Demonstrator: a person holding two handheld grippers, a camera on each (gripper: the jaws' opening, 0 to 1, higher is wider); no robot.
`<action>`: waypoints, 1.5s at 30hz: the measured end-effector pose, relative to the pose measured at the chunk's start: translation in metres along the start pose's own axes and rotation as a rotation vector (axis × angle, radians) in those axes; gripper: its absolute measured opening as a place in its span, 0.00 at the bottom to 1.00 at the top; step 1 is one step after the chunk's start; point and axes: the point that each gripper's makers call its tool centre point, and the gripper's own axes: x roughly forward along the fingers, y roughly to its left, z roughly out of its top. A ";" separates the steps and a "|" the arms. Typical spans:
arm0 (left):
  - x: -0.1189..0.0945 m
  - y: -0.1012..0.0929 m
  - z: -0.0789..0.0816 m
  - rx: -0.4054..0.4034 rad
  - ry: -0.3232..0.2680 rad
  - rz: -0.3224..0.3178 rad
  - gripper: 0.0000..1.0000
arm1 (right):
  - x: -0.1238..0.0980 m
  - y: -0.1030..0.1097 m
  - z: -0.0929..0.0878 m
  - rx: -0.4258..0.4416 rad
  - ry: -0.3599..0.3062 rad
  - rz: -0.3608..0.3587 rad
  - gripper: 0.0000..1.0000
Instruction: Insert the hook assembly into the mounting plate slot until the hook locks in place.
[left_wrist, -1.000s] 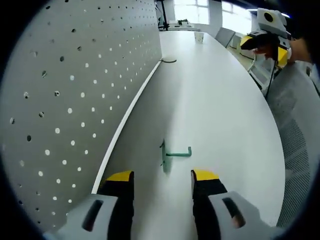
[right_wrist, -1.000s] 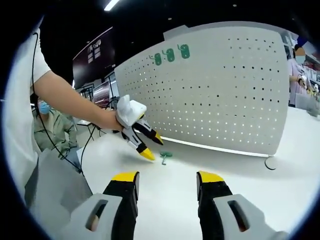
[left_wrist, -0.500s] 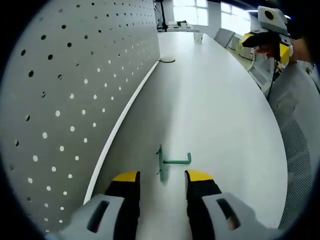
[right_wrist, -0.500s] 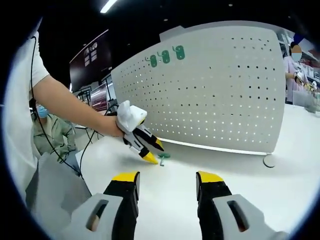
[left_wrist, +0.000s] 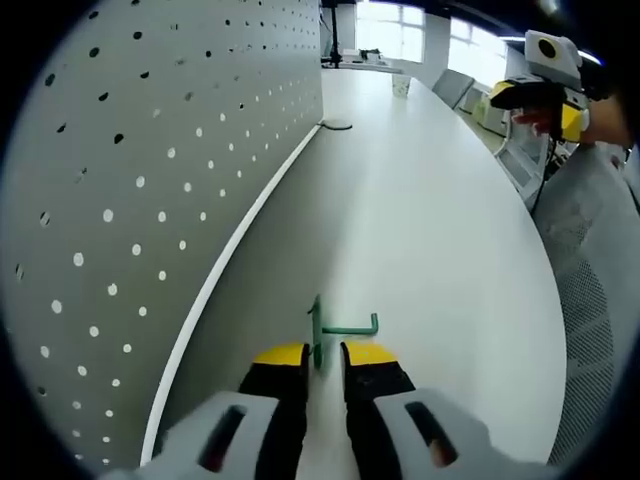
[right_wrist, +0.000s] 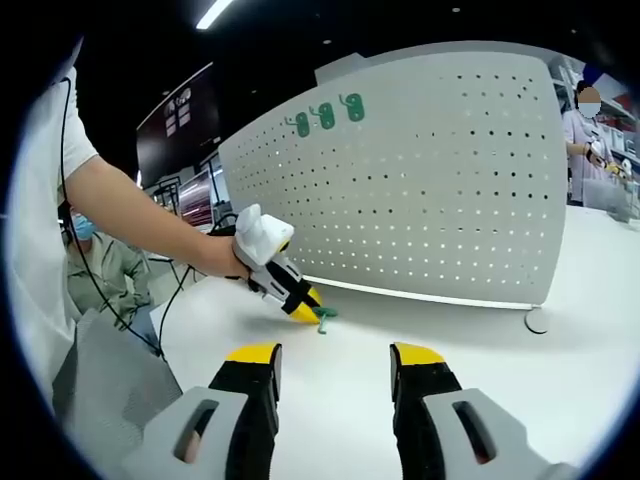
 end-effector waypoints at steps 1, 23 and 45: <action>0.000 0.000 0.000 -0.009 -0.003 0.001 0.10 | 0.000 0.000 0.000 0.000 0.000 0.000 0.41; 0.001 0.004 0.002 0.002 -0.018 0.043 0.02 | 0.000 0.000 -0.002 -0.016 0.013 -0.002 0.42; -0.035 0.010 0.043 -0.017 -0.232 0.139 0.01 | -0.002 -0.002 0.004 -0.013 -0.011 -0.003 0.42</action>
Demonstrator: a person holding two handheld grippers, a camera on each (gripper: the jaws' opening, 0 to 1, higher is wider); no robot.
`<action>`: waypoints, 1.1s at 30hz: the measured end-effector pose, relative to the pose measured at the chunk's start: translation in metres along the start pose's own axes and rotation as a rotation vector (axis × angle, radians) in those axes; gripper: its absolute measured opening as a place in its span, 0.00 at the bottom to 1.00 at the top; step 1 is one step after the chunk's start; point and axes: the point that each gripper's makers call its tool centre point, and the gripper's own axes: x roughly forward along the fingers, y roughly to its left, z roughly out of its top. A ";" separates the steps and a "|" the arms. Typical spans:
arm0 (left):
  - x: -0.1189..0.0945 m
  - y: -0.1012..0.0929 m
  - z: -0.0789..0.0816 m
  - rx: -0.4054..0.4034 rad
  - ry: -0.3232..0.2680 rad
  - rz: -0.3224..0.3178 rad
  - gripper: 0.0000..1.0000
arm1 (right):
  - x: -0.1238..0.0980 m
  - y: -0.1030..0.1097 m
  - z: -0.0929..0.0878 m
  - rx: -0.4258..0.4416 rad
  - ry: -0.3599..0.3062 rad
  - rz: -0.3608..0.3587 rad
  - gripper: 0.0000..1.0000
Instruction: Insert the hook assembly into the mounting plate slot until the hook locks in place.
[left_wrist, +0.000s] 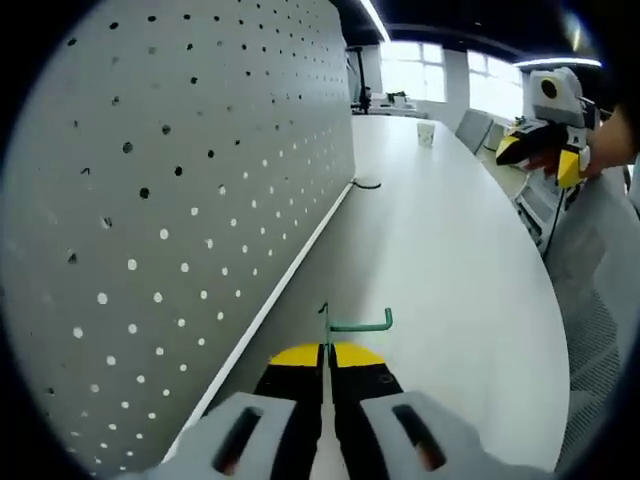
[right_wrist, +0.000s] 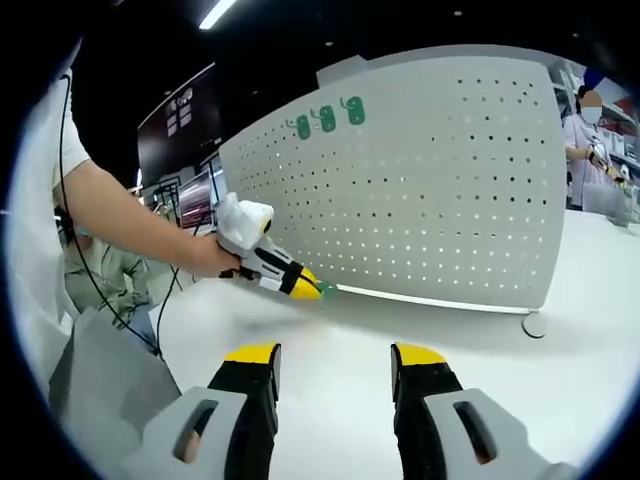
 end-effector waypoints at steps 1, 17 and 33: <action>-0.001 0.000 0.001 0.000 -0.004 0.000 0.01 | 0.000 0.000 0.000 0.001 -0.002 0.000 0.42; -0.025 -0.005 0.042 -0.020 -0.159 0.064 0.01 | -0.002 0.001 0.007 -0.006 -0.031 0.001 0.42; -0.050 -0.018 0.065 0.002 -0.282 0.106 0.01 | -0.003 0.008 0.020 -0.024 -0.072 0.010 0.43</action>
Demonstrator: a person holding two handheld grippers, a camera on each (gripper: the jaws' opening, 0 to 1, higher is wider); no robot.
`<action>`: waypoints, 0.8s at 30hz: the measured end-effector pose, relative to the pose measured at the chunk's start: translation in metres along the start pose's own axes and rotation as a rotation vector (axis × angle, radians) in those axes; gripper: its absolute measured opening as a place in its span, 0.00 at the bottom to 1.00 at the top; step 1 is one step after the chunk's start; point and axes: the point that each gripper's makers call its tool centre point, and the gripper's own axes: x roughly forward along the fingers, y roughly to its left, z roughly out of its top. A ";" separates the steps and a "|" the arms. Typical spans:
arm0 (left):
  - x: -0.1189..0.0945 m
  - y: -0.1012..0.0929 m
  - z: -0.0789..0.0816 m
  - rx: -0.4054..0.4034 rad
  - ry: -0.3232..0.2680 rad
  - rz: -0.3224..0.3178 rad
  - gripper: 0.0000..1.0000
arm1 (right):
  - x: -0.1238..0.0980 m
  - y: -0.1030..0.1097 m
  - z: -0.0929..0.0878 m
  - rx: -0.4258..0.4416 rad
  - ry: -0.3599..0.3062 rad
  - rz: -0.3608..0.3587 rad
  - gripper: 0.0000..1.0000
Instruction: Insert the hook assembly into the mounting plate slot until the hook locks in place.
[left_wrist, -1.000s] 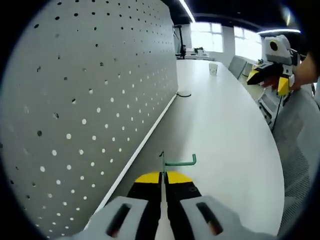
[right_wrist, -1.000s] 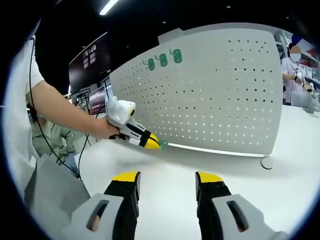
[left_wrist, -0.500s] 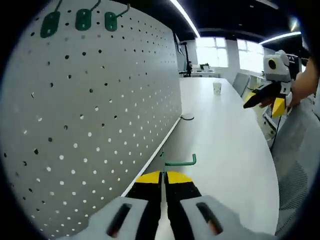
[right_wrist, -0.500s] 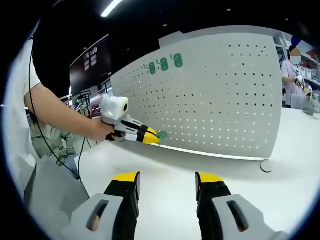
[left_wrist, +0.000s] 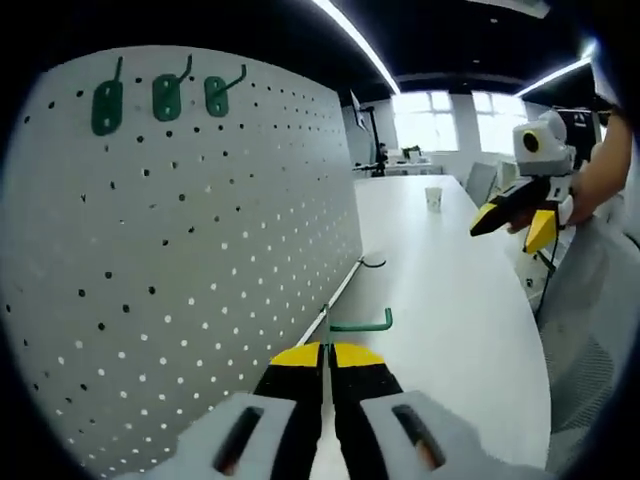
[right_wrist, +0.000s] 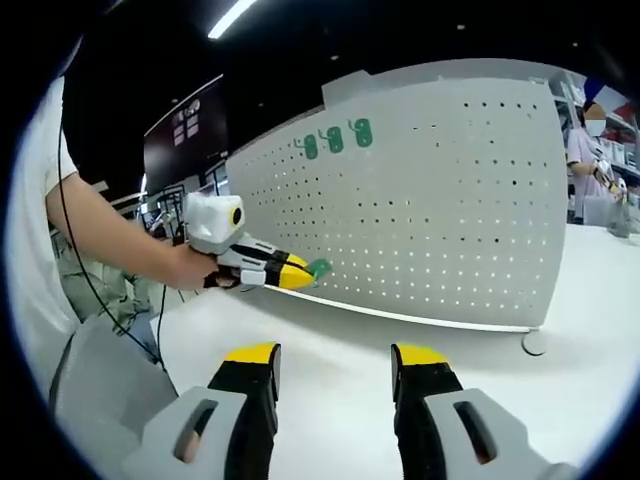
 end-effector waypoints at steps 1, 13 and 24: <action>-0.001 0.000 0.001 -0.009 -0.009 0.001 0.01 | 0.000 0.001 0.001 -0.001 -0.005 0.002 0.43; -0.025 0.002 0.026 -0.079 -0.155 0.088 0.01 | -0.003 0.008 0.010 -0.008 -0.045 0.014 0.43; -0.045 -0.009 0.054 -0.083 -0.291 0.143 0.01 | -0.005 0.015 0.023 -0.016 -0.100 0.025 0.43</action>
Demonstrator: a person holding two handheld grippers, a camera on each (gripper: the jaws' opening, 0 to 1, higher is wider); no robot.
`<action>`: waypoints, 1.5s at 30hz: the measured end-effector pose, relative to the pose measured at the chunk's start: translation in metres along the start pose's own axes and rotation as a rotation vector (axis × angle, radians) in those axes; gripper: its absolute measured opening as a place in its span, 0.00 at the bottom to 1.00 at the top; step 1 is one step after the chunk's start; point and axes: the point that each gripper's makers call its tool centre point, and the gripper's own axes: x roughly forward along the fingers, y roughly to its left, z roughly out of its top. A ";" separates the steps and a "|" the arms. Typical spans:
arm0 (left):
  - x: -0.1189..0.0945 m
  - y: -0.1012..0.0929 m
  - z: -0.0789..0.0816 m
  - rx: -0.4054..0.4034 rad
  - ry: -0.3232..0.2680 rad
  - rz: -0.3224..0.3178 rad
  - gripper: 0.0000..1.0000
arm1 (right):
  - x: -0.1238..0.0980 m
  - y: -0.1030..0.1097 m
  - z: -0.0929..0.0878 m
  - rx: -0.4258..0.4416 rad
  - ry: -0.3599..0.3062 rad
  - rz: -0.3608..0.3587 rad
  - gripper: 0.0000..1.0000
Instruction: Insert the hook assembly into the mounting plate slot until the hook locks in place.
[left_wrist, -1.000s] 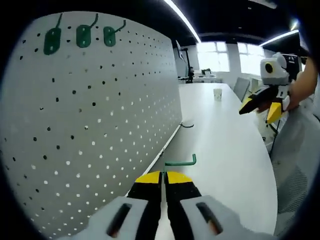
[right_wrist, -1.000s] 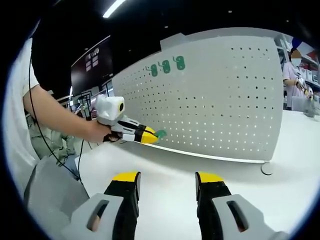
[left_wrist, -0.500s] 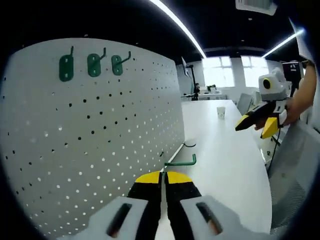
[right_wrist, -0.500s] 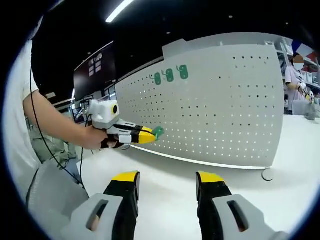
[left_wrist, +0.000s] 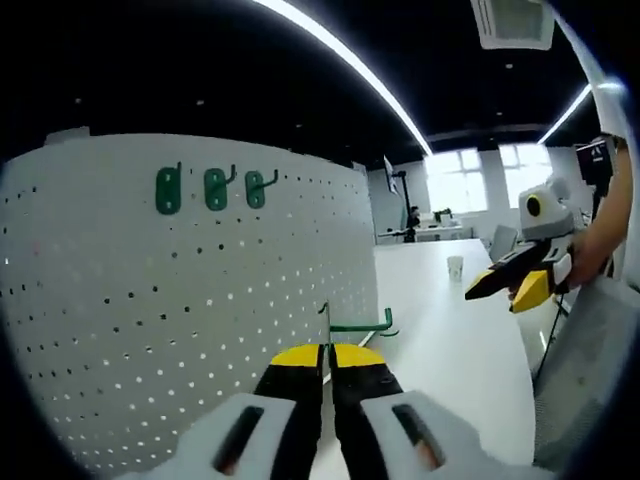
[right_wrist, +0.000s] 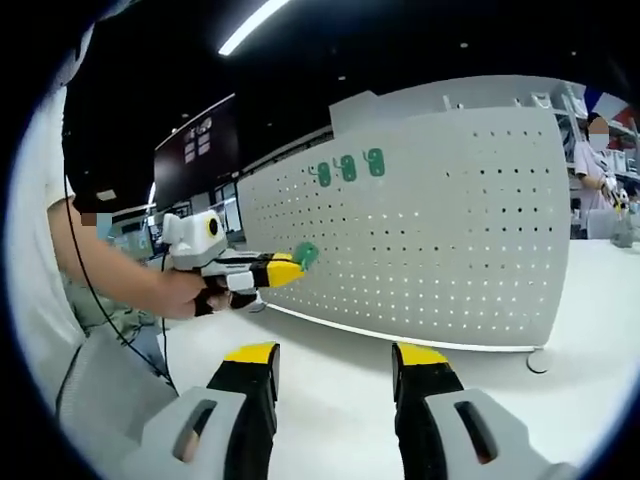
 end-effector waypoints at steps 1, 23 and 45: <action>-0.001 0.000 0.002 -0.004 -0.008 0.007 0.01 | 0.000 0.001 0.002 -0.001 -0.007 0.002 0.43; -0.027 0.016 0.041 -0.071 -0.175 0.150 0.02 | -0.001 0.005 0.024 -0.004 -0.100 0.014 0.43; -0.026 0.005 0.048 -0.096 -0.186 0.157 0.02 | 0.016 0.025 0.062 0.263 -0.251 0.142 0.38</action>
